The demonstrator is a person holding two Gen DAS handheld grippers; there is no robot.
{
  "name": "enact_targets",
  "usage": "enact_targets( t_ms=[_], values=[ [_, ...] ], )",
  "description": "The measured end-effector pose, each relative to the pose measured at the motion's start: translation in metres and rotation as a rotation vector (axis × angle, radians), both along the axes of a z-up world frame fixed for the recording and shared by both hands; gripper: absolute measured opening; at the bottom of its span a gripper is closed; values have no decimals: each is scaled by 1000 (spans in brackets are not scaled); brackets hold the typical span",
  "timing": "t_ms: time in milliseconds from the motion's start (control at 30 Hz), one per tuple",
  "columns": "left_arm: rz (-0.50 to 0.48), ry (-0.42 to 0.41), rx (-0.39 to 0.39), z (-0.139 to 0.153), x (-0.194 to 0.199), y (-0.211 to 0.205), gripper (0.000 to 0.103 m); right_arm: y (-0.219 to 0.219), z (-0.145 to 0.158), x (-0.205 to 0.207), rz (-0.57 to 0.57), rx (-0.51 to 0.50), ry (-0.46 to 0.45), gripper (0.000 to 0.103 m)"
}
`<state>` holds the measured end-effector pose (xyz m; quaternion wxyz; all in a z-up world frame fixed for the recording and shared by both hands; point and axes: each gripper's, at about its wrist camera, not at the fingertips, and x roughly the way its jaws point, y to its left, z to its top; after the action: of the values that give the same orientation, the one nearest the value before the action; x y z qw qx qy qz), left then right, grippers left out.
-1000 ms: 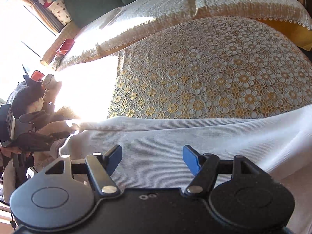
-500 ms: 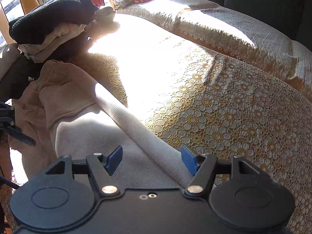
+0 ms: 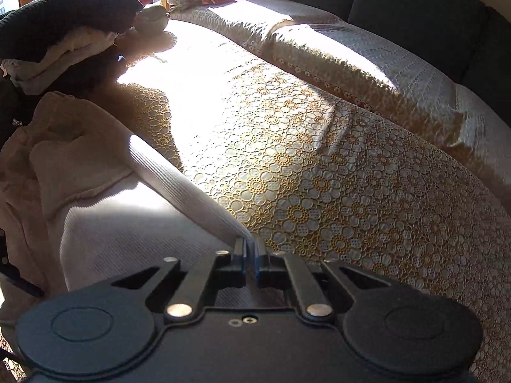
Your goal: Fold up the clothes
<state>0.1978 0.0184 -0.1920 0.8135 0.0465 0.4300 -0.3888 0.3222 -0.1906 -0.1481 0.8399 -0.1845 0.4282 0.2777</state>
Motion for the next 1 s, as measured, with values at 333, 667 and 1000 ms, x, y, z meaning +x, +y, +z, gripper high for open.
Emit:
enact_targets(
  t_ms=[333,667,1000],
  values=[
    [-1,12,16,2,2,-4,67,28,11,64,-56,-65,-108,103],
    [-10,17,13,1,2,-1,67,72,-8,129,-50,-121,-131,103],
    [-13,42,8,2,8,-3,73,37,3,123,-108,20,29,103]
  ],
)
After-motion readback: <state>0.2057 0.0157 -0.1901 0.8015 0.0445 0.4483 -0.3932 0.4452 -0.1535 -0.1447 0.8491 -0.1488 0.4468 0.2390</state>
